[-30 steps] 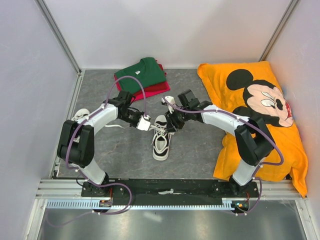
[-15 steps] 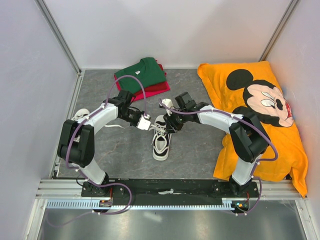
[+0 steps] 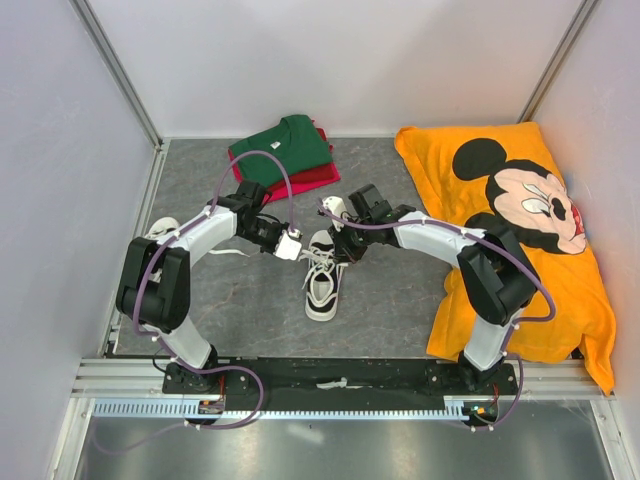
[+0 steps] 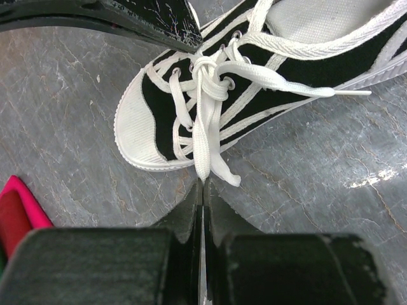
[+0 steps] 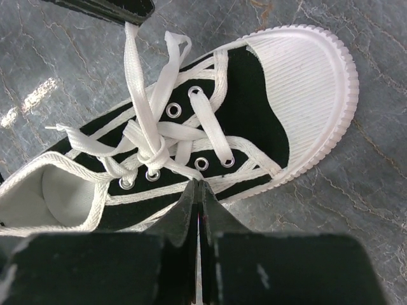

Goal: Tie the shoes

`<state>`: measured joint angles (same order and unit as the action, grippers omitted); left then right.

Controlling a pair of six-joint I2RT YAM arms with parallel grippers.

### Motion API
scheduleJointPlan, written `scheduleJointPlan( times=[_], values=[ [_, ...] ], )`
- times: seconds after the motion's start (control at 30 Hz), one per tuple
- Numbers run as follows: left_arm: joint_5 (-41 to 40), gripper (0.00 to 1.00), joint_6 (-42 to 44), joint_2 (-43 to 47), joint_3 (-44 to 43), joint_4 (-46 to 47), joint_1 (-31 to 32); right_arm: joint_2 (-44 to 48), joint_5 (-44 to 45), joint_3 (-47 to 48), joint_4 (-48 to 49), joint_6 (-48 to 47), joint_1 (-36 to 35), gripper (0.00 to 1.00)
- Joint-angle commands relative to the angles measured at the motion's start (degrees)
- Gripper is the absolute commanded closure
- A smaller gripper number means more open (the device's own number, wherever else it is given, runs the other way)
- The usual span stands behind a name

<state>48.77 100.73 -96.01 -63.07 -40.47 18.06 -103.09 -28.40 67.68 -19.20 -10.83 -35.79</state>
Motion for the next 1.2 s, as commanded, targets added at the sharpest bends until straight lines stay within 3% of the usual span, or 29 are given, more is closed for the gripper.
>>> scheduleJointPlan(
  times=[0.0,0.27,0.77,1.17],
  values=[
    [2.82,0.98,-0.45,0.12,-1.62,-0.66,-0.31,3.85,1.33,-0.09,1.54,0.63,-0.33,1.00],
    [2.64,0.98,-0.01,0.38,-2.50,-1.45,-1.10,7.55,1.60,-1.76,0.75,1.08,0.19,1.00],
    [-0.08,0.98,5.97,1.26,-1.97,-6.29,-8.13,9.75,1.95,-4.92,-1.01,-0.51,0.19,1.00],
    [0.62,0.97,-4.74,-1.99,-1.62,0.48,-8.05,10.19,3.88,-5.10,-1.19,-0.68,0.20,1.00]
  ],
)
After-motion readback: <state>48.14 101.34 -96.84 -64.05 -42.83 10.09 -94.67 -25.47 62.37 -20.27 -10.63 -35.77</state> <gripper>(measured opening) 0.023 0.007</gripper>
